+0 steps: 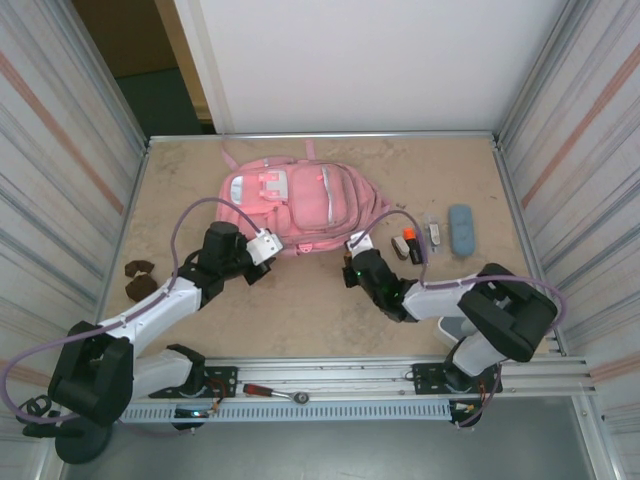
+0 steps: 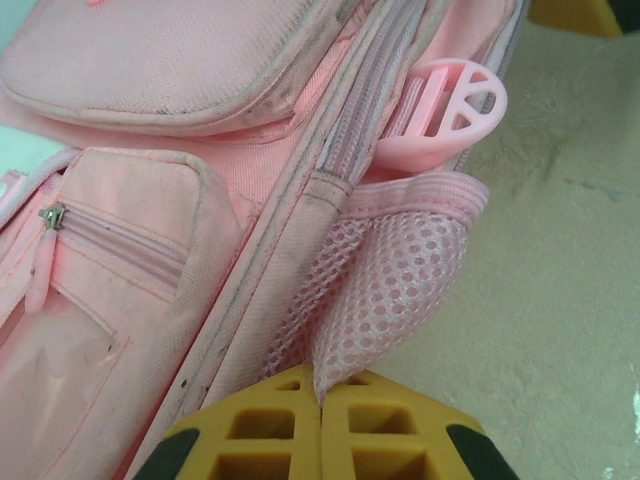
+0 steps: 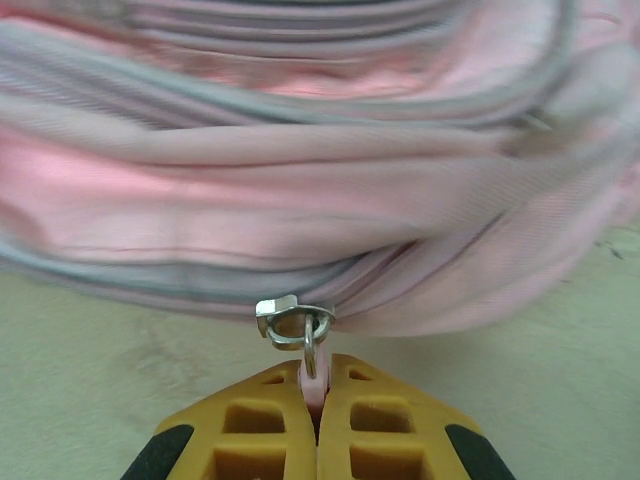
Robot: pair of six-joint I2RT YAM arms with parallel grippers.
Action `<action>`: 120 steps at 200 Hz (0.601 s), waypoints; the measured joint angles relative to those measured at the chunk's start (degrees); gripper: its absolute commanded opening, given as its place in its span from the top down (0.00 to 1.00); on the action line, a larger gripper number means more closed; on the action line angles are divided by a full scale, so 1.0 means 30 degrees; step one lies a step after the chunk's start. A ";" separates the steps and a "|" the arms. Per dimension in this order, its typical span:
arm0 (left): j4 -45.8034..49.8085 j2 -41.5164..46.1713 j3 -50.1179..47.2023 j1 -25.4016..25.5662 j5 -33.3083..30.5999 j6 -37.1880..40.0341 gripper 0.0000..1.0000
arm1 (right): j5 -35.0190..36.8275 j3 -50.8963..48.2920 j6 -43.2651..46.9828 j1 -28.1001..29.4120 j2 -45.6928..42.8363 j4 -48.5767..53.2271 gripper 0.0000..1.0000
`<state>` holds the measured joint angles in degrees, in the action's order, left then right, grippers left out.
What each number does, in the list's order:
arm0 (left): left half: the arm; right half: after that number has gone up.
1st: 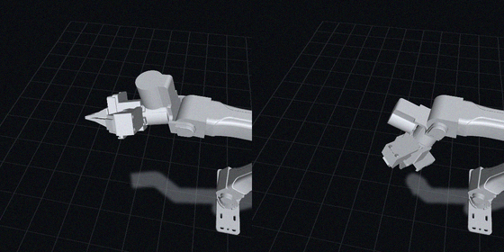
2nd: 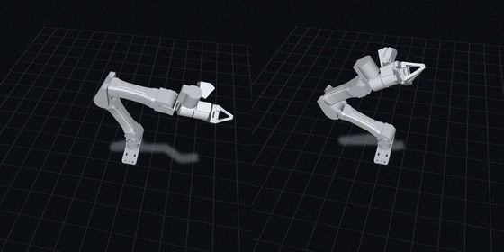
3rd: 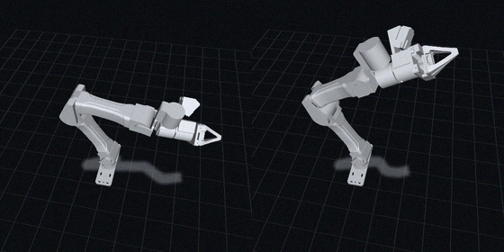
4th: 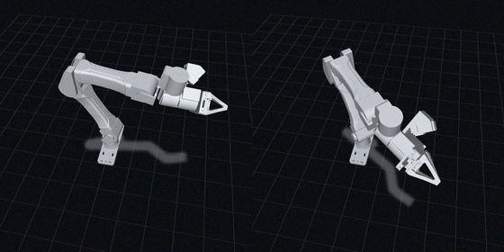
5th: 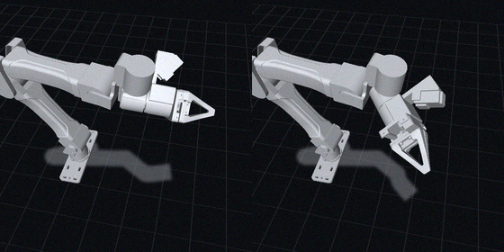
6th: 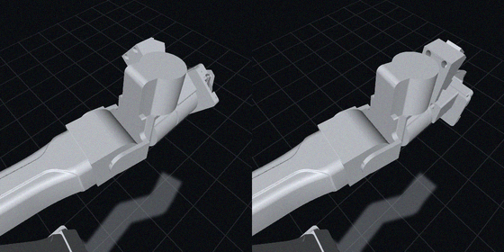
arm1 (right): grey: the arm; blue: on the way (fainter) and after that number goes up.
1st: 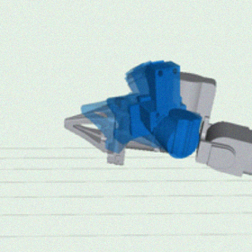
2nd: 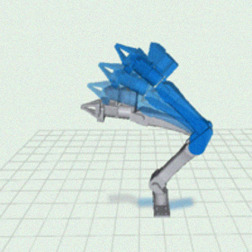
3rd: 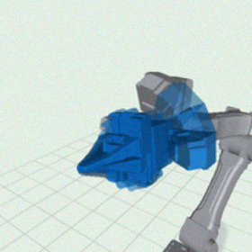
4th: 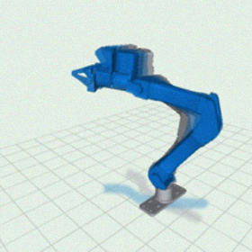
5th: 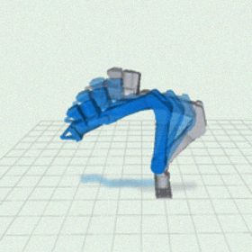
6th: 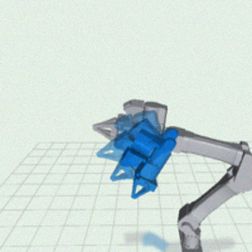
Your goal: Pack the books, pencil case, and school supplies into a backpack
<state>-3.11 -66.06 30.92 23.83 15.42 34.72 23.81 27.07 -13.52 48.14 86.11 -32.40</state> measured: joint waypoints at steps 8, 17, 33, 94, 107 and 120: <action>-0.0029 0.0000 0.0000 -0.0058 -0.0007 0.0073 1.00 | -0.0393 0.0000 -0.0372 -0.0408 -0.0357 0.0401 1.00; -0.0044 0.0000 -0.0022 -0.0138 -0.0087 0.0175 1.00 | -0.0896 0.0000 -0.0714 -0.0707 -0.0678 0.0765 1.00; -0.0029 -0.0015 -0.0073 -0.0255 -0.0197 0.0437 0.93 | -0.1647 0.0007 -0.1071 -0.0729 -0.1086 0.1392 1.00; -0.0109 0.0233 -0.0226 0.1173 -0.0933 0.2135 0.37 | -0.3905 0.0823 -0.2004 -0.0284 -0.2630 0.4401 1.00; -0.0357 0.0750 -0.0408 0.2033 -0.0838 0.2535 0.33 | -0.4350 0.1020 -0.2127 -0.0051 -0.2958 0.4881 1.00; -0.0780 0.1246 -0.0481 0.3140 -0.0780 0.2841 0.31 | -0.4743 0.1056 -0.2288 0.0160 -0.3213 0.5166 1.00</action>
<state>-5.45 -62.33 29.47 33.26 13.08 43.24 9.58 30.24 -20.38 48.62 76.47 -16.91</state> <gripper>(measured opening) 0.673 0.040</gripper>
